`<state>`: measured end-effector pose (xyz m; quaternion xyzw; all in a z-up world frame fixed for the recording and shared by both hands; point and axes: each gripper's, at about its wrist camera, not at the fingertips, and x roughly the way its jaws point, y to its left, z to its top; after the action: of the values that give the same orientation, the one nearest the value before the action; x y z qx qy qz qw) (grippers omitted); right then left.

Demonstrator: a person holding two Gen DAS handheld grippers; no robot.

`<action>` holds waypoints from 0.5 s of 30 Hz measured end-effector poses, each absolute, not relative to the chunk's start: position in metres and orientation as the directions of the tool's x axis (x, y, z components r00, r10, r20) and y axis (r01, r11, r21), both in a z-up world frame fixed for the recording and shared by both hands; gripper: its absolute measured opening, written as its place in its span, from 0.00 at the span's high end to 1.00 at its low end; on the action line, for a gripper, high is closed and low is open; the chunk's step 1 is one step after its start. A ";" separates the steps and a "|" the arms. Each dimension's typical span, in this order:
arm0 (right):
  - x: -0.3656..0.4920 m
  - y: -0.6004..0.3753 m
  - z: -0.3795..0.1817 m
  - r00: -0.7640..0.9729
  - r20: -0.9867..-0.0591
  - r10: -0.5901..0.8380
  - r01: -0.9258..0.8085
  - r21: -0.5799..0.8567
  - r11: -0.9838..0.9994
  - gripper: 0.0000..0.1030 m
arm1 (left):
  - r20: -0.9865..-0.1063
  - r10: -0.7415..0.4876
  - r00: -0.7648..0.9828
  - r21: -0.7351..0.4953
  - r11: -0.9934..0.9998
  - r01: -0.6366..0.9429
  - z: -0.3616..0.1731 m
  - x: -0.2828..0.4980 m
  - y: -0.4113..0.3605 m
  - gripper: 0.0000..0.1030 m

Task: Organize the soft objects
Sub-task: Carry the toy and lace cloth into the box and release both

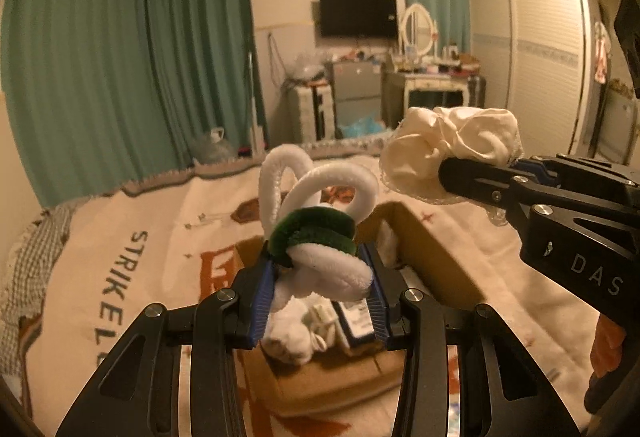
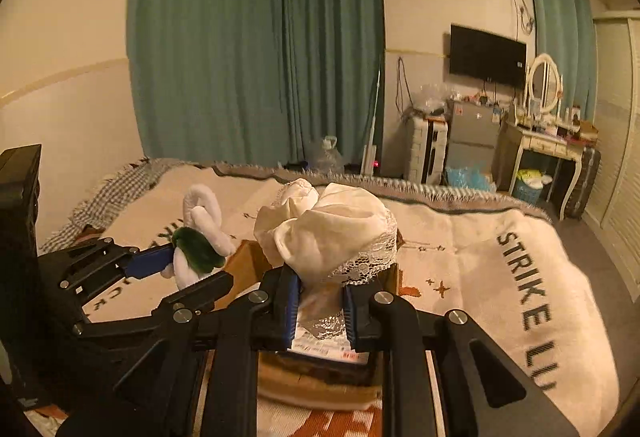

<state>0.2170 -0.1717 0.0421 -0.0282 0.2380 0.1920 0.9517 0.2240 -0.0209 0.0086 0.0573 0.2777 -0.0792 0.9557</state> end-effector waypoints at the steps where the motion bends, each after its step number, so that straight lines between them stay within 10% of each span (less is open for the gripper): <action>1: 0.228 -0.171 0.036 0.804 -0.477 0.355 -0.380 0.047 0.924 0.83 | -0.554 -0.115 0.825 0.069 0.981 0.183 0.000 0.235 -0.021 0.61; 9: 0.301 -0.162 -0.033 0.703 -0.598 0.385 -0.378 0.144 0.914 0.81 | -0.608 -0.107 0.786 0.087 0.976 0.201 -0.049 0.273 -0.025 0.60; 14: 0.319 -0.165 -0.058 0.700 -0.619 0.357 -0.343 0.147 0.928 0.43 | -0.598 -0.110 0.794 0.125 0.966 0.228 -0.054 0.269 -0.036 0.54; 15: 0.318 -0.168 -0.059 0.708 -0.613 0.352 -0.332 0.151 0.931 0.40 | -0.586 -0.112 0.803 0.131 0.964 0.230 -0.051 0.265 -0.037 0.40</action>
<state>0.3185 -0.1676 -0.0590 0.0149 0.3347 0.1849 0.9239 0.2648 -0.0373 -0.0514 0.0979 0.3009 -0.0904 0.9443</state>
